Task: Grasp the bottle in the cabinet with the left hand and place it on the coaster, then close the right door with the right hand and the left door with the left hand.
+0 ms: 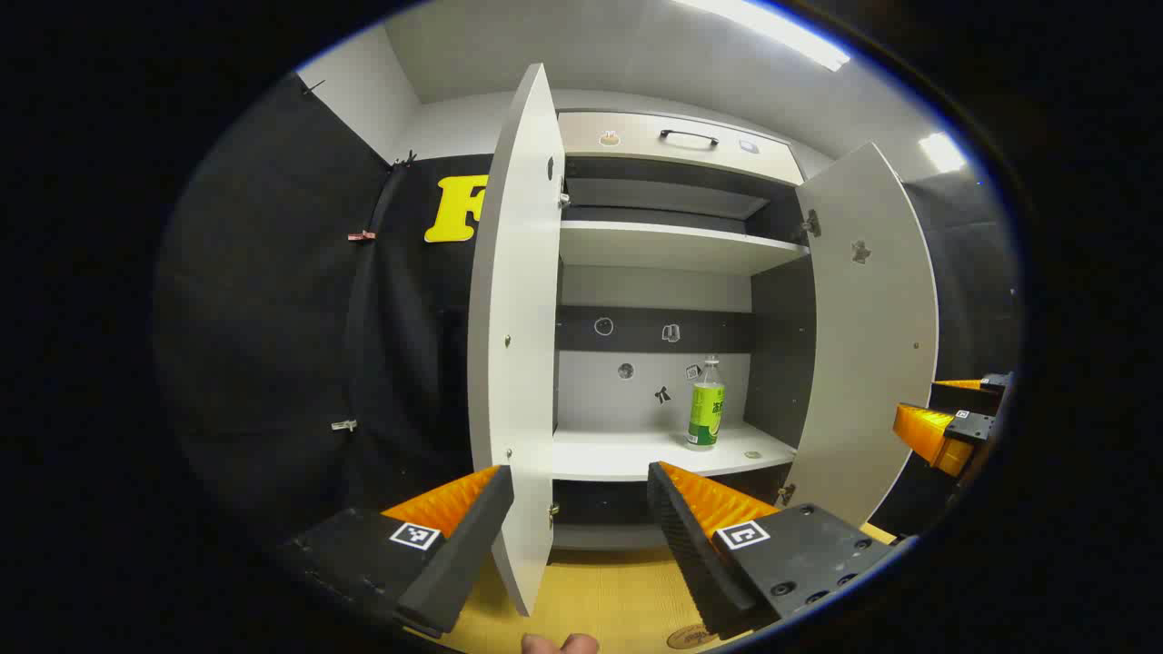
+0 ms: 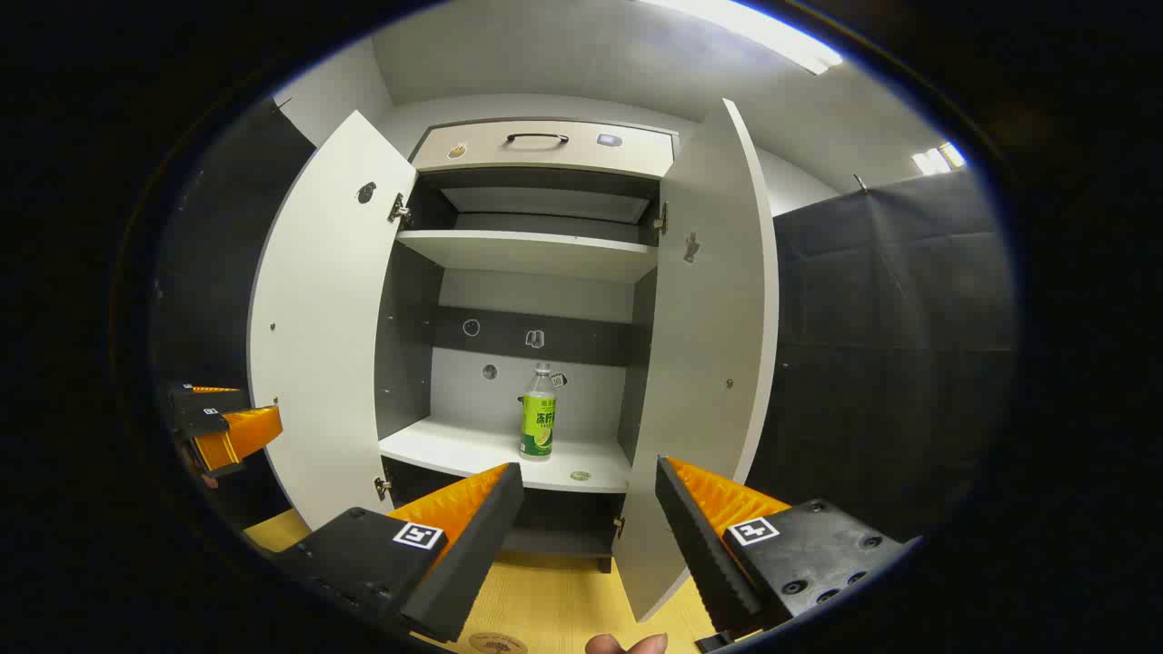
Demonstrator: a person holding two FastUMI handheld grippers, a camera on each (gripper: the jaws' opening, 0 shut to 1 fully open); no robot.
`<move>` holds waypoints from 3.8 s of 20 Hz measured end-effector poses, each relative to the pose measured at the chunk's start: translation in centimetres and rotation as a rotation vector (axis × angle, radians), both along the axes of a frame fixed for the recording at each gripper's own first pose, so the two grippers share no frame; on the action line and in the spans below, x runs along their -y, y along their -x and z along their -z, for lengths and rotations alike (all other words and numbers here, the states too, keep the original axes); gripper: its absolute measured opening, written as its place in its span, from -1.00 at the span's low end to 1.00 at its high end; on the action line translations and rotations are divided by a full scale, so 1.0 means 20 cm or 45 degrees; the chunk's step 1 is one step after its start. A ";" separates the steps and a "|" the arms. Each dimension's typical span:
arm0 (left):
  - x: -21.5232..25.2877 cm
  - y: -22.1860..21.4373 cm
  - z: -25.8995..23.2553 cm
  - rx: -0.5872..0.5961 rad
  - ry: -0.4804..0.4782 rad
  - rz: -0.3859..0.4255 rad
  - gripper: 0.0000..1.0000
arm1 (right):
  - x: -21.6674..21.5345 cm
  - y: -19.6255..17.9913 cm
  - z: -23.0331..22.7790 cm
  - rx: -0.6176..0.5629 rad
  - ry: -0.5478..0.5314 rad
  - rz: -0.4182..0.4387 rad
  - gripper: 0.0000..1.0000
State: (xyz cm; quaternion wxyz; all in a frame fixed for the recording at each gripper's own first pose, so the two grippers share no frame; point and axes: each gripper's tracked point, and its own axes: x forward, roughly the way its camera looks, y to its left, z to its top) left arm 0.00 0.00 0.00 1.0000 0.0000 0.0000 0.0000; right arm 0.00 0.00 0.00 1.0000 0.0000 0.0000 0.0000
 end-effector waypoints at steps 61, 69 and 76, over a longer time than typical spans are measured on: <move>1.41 -2.07 0.24 -0.039 -0.185 0.286 0.92 | 1.22 0.11 0.12 -0.045 0.013 0.369 0.95; 1.38 -2.11 0.29 -0.056 -0.097 0.317 0.56 | 1.17 0.14 0.06 -0.010 0.035 0.393 0.95; 1.28 -1.81 0.13 -0.042 -0.028 0.423 0.53 | 1.13 0.15 0.01 0.024 0.032 0.396 0.94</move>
